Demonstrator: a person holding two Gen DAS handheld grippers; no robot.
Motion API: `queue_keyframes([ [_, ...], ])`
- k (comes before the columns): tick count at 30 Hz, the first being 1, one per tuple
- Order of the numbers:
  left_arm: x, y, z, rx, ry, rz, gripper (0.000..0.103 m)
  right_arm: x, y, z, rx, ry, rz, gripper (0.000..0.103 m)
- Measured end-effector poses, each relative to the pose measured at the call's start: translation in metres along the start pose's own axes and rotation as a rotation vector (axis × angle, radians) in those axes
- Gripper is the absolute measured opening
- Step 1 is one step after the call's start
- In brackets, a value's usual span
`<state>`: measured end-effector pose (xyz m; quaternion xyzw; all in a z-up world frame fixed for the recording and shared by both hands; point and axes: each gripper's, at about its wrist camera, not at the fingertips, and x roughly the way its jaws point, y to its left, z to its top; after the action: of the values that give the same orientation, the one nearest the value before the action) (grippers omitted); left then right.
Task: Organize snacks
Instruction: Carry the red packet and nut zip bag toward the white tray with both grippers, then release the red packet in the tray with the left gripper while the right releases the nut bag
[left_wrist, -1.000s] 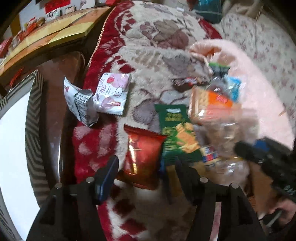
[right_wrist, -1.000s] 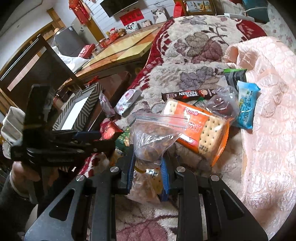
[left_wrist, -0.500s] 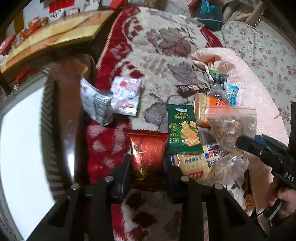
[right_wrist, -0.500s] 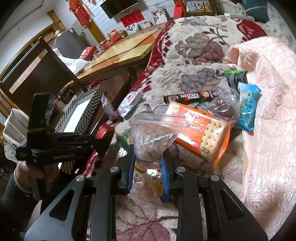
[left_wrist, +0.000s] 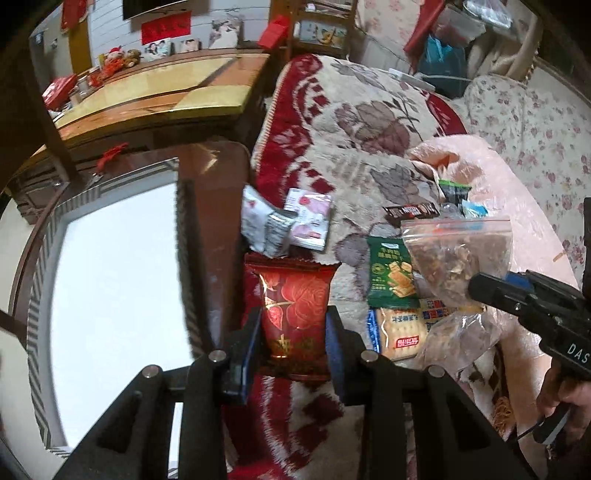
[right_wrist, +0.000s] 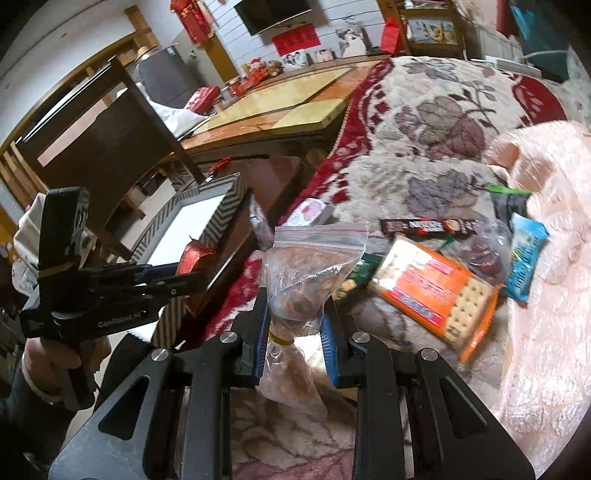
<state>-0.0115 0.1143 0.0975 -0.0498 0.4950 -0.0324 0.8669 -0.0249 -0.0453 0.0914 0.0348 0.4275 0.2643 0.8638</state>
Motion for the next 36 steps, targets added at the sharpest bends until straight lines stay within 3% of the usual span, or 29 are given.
queue_keyframes([
  [23, -0.026, 0.115, -0.017, -0.172, -0.021, 0.152, 0.035, 0.083, 0.131, 0.042, -0.208, 0.112, 0.181, 0.024],
  [36, -0.007, 0.183, -0.019, -0.292, 0.031, 0.207, 0.035, 0.159, 0.170, 0.056, -0.172, 0.200, 0.256, 0.024],
])
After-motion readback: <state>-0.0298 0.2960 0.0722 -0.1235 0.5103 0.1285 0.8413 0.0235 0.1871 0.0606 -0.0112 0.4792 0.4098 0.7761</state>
